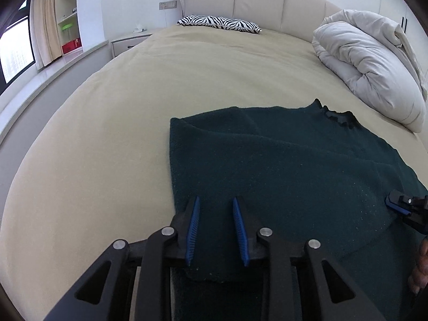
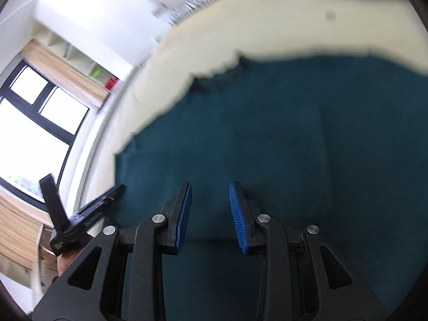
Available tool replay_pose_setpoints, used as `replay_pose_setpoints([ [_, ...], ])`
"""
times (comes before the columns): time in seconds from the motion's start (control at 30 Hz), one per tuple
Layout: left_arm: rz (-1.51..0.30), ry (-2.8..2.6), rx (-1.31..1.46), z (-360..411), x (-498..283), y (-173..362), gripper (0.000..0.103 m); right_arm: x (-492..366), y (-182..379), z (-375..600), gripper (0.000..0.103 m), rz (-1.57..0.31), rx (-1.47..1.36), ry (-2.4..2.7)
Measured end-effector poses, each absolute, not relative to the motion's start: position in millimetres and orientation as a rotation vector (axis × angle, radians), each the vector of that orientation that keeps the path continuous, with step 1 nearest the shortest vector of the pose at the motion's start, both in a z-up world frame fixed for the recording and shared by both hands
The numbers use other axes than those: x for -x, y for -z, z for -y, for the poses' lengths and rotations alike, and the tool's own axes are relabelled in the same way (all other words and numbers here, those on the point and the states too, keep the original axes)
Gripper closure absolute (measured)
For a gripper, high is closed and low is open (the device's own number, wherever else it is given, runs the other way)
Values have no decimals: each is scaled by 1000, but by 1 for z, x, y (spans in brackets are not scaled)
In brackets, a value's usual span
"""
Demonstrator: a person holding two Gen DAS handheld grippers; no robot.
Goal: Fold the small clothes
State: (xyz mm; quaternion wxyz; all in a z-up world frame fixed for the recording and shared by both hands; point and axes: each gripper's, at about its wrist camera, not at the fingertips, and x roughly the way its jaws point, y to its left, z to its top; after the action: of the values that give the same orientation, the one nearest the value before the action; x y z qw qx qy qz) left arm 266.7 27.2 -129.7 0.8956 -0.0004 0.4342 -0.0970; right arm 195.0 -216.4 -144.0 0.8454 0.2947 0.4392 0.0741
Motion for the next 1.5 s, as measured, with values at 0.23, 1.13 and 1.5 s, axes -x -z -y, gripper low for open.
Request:
replay_pose_setpoints([
  [0.23, -888, 168, 100, -49, -246, 116, 62, -149, 149, 316, 79, -780, -852, 49],
  [1.13, -911, 373, 330, -7, -97, 90, 30, 117, 138, 596, 47, -296, -1281, 633],
  [1.5, -889, 354, 443, -44, -111, 90, 30, 64, 91, 568, 96, -434, -982, 661],
])
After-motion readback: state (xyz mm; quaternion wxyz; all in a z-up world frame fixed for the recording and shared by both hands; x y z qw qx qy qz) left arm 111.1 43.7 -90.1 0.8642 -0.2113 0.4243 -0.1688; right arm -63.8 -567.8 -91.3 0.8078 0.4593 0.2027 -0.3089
